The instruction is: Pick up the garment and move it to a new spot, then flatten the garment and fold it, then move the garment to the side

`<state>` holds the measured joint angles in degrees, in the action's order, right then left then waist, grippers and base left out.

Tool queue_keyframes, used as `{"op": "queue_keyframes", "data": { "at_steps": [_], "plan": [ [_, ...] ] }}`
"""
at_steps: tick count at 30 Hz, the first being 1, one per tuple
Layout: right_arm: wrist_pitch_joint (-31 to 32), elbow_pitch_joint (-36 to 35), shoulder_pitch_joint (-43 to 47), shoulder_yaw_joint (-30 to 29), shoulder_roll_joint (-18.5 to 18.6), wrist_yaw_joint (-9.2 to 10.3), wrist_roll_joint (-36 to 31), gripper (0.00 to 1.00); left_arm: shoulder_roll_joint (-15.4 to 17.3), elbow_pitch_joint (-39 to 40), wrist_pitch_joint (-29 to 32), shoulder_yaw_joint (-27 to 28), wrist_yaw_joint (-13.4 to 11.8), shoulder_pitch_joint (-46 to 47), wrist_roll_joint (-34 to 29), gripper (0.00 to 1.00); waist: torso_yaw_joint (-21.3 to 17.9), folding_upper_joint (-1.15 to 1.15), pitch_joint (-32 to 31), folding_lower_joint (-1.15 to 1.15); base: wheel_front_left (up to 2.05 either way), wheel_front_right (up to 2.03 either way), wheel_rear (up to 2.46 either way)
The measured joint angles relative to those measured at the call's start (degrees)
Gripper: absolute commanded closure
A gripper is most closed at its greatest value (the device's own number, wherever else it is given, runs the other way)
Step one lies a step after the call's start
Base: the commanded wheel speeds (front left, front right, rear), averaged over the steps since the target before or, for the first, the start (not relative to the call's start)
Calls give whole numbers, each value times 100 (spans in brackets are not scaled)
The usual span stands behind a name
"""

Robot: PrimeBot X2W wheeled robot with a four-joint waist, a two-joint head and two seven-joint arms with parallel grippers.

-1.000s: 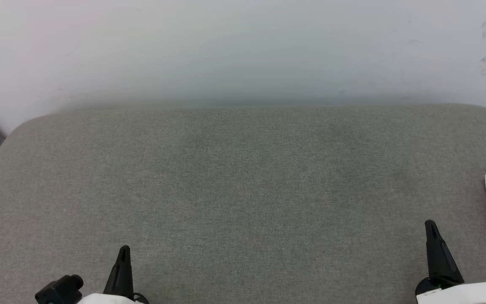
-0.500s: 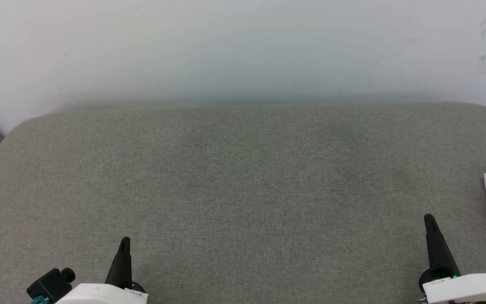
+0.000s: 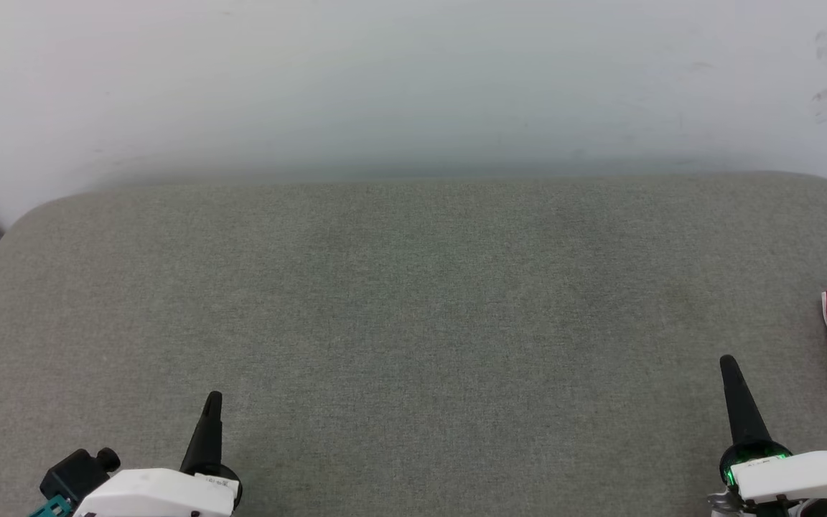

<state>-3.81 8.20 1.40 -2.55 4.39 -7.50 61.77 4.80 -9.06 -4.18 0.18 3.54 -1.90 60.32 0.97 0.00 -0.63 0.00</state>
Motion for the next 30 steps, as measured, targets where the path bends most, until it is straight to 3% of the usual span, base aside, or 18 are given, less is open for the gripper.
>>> {"op": "queue_keyframes", "data": {
  "at_steps": [30],
  "plan": [
    [439, 292, -359, -80, 5, 0, 1658, 100, 2, -248, 430, 183, 200, 365, 1757, 100, -43, 0, 36, 0, 0, 0, 0]
  ]
}}
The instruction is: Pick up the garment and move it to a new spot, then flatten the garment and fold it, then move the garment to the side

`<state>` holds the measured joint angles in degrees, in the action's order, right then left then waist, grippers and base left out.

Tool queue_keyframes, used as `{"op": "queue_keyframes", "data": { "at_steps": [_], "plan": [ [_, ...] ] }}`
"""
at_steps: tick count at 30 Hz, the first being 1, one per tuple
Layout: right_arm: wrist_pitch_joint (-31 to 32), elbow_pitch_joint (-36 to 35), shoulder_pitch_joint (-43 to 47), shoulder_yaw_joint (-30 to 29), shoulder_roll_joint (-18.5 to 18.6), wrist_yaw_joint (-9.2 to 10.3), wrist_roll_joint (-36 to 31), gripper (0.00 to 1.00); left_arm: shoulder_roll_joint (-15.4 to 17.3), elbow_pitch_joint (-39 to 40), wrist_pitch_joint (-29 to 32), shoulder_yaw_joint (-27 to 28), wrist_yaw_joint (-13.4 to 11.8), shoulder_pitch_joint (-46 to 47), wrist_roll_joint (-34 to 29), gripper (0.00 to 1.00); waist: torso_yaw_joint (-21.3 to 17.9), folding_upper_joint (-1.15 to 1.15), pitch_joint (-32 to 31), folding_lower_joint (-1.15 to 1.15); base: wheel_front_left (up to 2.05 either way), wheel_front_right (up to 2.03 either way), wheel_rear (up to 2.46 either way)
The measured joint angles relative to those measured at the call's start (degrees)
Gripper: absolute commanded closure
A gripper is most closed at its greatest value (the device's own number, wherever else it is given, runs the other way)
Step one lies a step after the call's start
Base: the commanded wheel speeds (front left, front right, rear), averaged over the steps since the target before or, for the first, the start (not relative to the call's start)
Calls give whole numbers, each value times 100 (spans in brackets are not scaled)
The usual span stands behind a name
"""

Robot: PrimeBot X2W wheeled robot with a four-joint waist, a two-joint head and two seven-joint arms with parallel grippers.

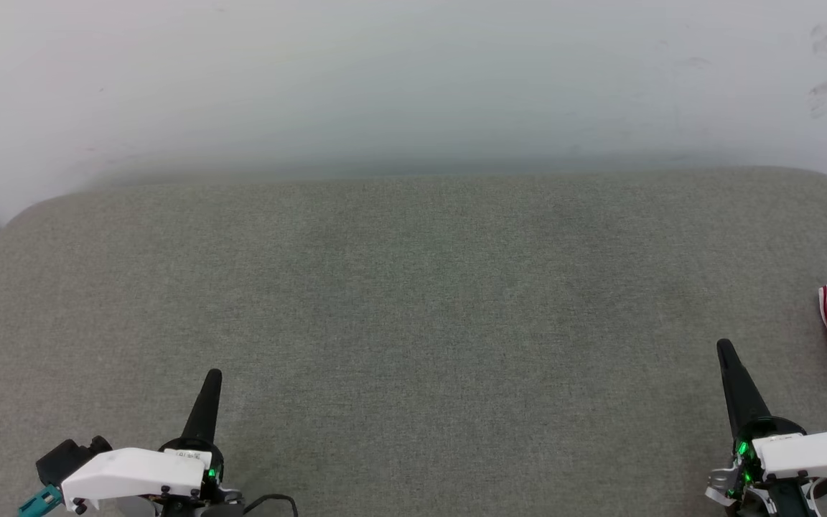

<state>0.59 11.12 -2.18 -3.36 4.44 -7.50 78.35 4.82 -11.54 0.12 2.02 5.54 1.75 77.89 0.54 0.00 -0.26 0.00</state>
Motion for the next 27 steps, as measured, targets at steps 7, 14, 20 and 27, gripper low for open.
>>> {"op": "queue_keyframes", "data": {
  "at_steps": [7, 14, 20, 27],
  "plan": [
    [96, 57, -68, -24, 0, 0, 326, 100, -1, -53, 102, 36, 45, 98, 346, 100, -10, 0, 9, 0, 0, 0, 0],
    [180, 115, -133, -47, -2, 0, 636, 100, -3, -100, 179, 75, 63, 170, 669, 100, -20, 0, 17, 0, 0, 0, 0],
    [249, 166, -200, -69, -3, 0, 888, 100, -7, -140, 258, 111, 104, 222, 937, 100, -29, 0, 24, 0, 0, 0, 0],
    [334, 208, -261, -90, -5, 0, 1165, 100, -10, -177, 337, 159, 137, 316, 1230, 100, -39, 0, 33, 0, 0, 0, 0]
  ]
}}
